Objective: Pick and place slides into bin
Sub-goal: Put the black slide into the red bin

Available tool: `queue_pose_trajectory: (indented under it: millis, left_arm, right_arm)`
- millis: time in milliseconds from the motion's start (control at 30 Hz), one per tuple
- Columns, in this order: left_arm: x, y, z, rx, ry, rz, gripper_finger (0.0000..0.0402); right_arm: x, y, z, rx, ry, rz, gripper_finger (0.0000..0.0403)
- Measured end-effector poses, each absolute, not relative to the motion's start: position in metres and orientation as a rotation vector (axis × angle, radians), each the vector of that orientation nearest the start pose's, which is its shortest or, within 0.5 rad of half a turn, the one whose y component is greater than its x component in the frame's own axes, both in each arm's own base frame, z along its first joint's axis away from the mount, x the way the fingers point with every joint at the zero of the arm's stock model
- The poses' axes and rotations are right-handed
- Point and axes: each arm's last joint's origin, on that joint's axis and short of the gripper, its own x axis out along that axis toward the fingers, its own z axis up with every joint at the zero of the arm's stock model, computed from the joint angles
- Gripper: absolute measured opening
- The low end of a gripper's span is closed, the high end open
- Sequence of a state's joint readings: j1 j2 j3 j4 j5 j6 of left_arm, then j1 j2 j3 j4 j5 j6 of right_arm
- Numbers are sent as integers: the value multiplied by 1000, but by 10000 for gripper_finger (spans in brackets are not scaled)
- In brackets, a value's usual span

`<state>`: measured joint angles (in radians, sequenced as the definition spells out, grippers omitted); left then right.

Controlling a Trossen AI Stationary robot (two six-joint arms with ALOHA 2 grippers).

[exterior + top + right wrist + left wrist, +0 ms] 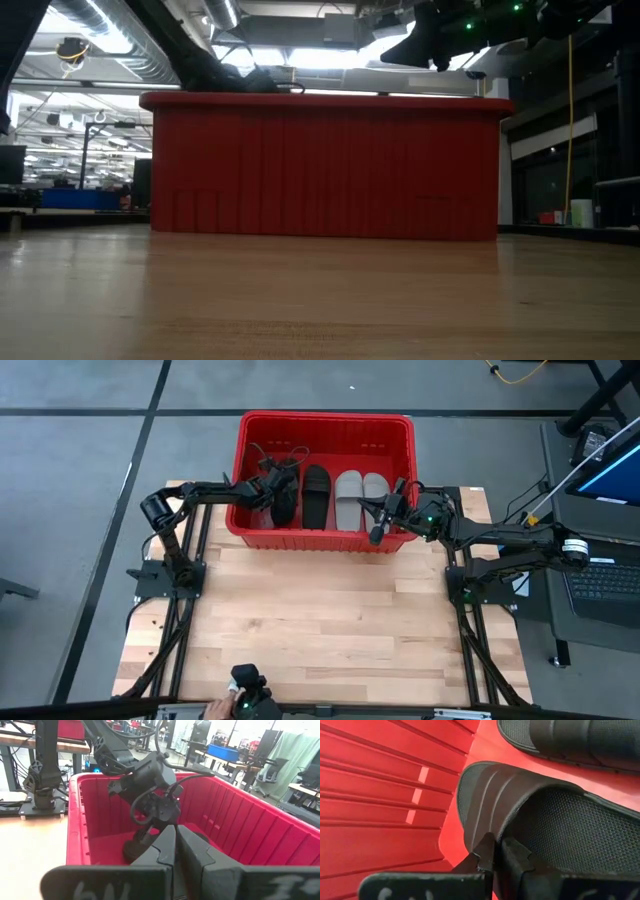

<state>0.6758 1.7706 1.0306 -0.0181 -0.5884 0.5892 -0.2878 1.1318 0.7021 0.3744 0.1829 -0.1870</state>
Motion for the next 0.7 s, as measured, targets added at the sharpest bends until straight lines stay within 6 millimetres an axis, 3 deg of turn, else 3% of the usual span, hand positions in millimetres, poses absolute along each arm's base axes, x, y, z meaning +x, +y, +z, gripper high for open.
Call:
queue_pose_trajectory:
  millis: [700]
  left_arm:
    - [279, 217, 173, 416, 1177, 912, 9]
  right_arm:
    - [240, -76, 289, -181, 103, -464, 21]
